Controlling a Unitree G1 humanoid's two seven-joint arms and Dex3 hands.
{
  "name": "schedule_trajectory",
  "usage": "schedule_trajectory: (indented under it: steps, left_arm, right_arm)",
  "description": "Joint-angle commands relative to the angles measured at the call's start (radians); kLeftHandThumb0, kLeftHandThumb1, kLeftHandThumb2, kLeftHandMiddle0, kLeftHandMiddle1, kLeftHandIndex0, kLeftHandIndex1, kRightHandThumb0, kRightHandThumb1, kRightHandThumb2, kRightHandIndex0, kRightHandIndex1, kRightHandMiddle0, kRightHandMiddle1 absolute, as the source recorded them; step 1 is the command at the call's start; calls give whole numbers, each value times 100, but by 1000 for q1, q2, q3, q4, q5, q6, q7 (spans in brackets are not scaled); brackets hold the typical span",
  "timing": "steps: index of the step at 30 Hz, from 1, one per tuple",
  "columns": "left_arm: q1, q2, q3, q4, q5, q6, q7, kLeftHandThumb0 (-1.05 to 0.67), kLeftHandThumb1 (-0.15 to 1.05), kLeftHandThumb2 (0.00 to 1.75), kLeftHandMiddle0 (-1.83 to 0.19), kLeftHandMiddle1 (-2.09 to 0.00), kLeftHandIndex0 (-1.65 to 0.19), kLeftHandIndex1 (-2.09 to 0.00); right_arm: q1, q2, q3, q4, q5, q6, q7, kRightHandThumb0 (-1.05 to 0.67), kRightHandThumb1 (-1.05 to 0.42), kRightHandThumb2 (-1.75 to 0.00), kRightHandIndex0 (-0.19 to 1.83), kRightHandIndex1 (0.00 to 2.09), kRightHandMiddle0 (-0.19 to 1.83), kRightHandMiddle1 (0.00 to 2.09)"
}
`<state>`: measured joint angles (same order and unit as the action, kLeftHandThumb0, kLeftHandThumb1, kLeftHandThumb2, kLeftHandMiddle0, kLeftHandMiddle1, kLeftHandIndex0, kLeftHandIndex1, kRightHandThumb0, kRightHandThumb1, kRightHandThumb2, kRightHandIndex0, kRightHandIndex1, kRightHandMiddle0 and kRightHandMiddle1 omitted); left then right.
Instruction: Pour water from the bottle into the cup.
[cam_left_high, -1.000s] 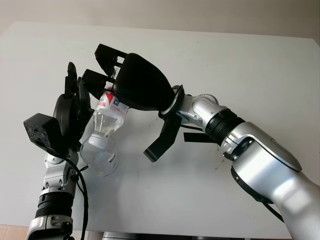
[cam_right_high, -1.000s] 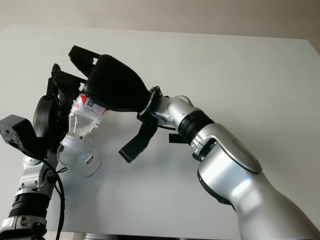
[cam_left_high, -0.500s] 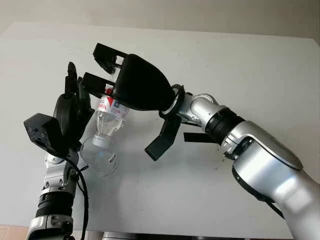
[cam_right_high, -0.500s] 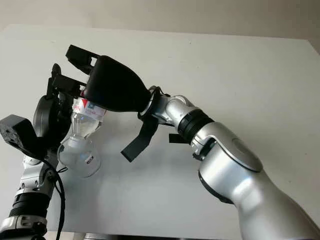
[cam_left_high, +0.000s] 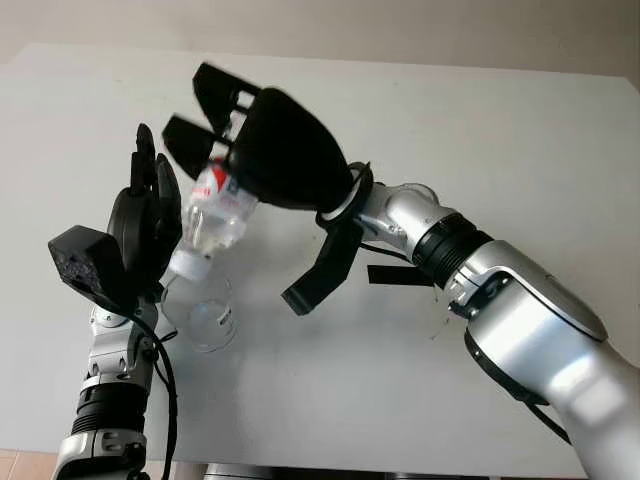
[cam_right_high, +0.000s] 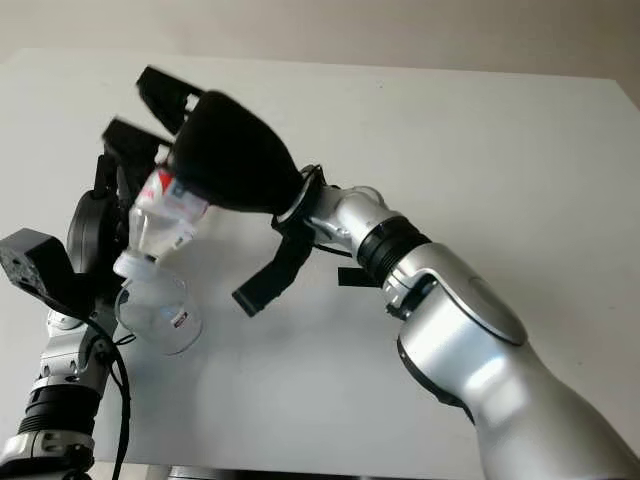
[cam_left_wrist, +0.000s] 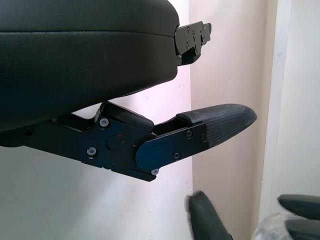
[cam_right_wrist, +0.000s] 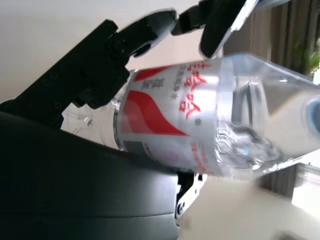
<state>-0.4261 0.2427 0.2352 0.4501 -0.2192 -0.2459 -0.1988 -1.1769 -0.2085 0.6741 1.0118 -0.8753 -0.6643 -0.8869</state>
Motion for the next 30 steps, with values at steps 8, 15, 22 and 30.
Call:
schedule_trajectory:
  steps: [8,15,22,30]
  left_arm:
    - [2,-2,-8,-22,5,8,-8,-73,105,74,19,0,19,0]
    - [5,-3,-13,-27,9,19,-7,-74,105,75,19,0,19,0]
    - [3,-10,-14,-22,-4,17,-22,-70,105,77,19,0,19,0]
    - [2,-9,-12,-14,-6,14,-33,-70,105,77,19,0,19,0]
  right_arm:
    - [212,6,-303,-87,508,-54,579,-11,-95,-38,135,209,101,209]
    - [403,-9,-475,-336,843,217,1008,-23,-105,-22,112,209,89,209]
    - [553,-44,-616,-698,1080,789,1214,-25,-105,-21,104,209,83,209]
    - [605,-87,-736,-908,1200,1165,1241,-35,-105,-25,124,209,52,209]
